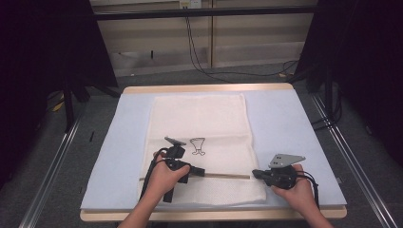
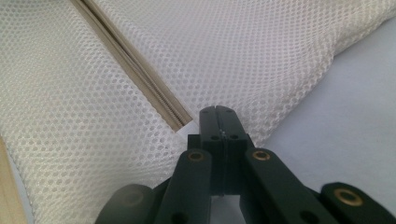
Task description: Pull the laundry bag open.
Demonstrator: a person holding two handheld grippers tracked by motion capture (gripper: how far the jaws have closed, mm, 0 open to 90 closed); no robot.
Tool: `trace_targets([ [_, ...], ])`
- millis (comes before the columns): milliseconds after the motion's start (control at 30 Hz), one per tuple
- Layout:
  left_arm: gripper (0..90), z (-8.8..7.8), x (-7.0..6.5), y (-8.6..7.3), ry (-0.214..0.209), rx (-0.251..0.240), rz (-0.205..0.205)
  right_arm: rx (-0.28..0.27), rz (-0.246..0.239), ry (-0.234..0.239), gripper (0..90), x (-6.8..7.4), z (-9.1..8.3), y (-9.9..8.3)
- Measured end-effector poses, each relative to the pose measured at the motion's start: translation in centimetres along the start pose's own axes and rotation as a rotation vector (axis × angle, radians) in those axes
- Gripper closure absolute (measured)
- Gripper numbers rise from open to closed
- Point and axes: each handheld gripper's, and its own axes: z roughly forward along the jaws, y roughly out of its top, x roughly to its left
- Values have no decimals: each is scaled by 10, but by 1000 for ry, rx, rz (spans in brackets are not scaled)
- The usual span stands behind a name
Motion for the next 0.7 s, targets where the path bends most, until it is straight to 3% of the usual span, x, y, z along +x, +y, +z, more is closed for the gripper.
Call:
trace_targets([
  [167,875,-15,9,-5,15,-20,-4,-1,-2,1,900,0,0,0],
  [233,875,-24,16,-8,41,-22,1,-1,-4,-1,900,0,0,0],
  [467,874,-47,37,-19,35,-62,-41,-7,0,-1,900,0,0,-1],
  [700,875,-59,47,-24,35,-72,-47,-4,-4,-6,900,1,0,0],
])
